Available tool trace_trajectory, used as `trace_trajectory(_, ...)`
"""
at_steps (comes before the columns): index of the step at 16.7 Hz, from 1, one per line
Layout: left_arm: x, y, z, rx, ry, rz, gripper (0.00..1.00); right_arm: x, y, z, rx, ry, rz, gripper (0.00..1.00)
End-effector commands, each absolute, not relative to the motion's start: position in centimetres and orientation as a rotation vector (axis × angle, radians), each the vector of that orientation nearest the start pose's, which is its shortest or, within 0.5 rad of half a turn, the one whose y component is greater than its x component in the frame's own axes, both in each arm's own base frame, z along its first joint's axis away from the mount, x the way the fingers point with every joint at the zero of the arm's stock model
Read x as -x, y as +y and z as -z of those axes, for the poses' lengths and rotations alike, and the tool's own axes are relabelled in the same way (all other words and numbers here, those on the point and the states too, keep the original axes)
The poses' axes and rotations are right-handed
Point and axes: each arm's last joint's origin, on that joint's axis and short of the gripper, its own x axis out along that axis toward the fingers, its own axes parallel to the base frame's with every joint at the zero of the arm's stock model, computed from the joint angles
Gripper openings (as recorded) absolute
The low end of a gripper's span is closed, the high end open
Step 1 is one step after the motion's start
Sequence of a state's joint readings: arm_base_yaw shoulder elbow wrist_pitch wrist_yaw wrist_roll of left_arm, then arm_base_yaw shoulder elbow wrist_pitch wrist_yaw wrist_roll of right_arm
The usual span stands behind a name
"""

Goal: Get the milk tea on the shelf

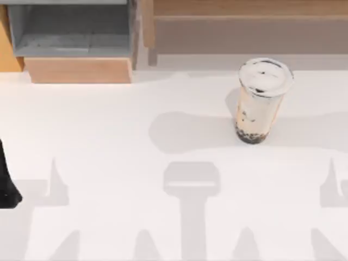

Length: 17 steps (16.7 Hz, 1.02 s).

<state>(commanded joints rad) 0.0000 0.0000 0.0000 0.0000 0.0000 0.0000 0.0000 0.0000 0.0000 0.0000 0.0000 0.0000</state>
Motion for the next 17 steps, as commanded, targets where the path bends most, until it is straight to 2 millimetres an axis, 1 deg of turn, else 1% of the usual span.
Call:
trace_trajectory(4, -10.6, -0.1, -16.0, 0.0, 0.0, 0.0, 1.0, -10.7, 0.0, -16.3, -0.004, -0.009, 0.002, 1.0)
trace_trajectory(7, -10.6, -0.1, -16.0, 0.0, 0.0, 0.0, 1.0, -11.3, 0.5, -17.4, -0.021, -0.027, 0.004, 1.0)
trace_trajectory(9, -10.6, -0.1, -16.0, 0.0, 0.0, 0.0, 1.0, -12.1, 1.1, -18.1, -0.037, -0.031, 0.002, 1.0)
trace_trajectory(13, -10.6, -0.1, -16.0, 0.0, 0.0, 0.0, 1.0, -14.5, 3.3, -18.8, -0.067, -0.014, -0.007, 1.0)
trace_trajectory(15, -10.6, -0.1, -16.0, 0.0, 0.0, 0.0, 1.0, -15.9, 4.9, -18.6, -0.074, 0.003, -0.011, 1.0)
trace_trajectory(17, -10.6, -0.1, -16.0, 0.0, 0.0, 0.0, 1.0, -17.3, 6.8, -17.9, -0.073, 0.021, -0.014, 1.0)
